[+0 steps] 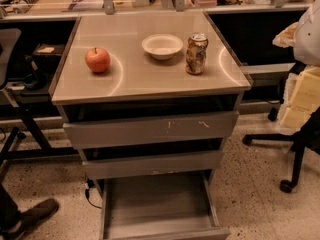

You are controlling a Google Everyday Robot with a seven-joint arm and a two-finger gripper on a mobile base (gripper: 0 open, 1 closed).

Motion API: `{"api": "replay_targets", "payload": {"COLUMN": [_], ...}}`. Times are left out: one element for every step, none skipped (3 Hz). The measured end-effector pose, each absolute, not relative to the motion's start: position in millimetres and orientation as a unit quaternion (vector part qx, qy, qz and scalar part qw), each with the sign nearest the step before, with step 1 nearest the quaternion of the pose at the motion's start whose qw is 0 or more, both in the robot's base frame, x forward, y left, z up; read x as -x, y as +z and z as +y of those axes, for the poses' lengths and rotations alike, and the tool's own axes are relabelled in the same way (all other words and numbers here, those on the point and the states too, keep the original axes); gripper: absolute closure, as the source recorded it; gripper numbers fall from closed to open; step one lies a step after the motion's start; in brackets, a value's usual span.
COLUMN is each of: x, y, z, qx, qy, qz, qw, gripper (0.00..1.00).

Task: Place orange can into bottom drawer

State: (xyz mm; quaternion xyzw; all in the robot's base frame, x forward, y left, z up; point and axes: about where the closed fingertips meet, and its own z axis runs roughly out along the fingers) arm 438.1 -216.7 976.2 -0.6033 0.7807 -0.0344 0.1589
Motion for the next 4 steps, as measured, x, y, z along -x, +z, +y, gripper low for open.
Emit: {"api": "replay_targets", "payload": {"x": [-438,-443,-484,-538], "y": [976,975,945,912], "z": [-217,-218,-223,-226], "qx": [0.603,0.596,0.556,0.509], "qy": [-0.034,-0.031,-0.012,0.007], "qz": [0.781,0.784,0.81,0.836], "qw": [0.159,0.169,0.185,0.202], "gripper": [0.0,0.0,0.0,0.0]}}
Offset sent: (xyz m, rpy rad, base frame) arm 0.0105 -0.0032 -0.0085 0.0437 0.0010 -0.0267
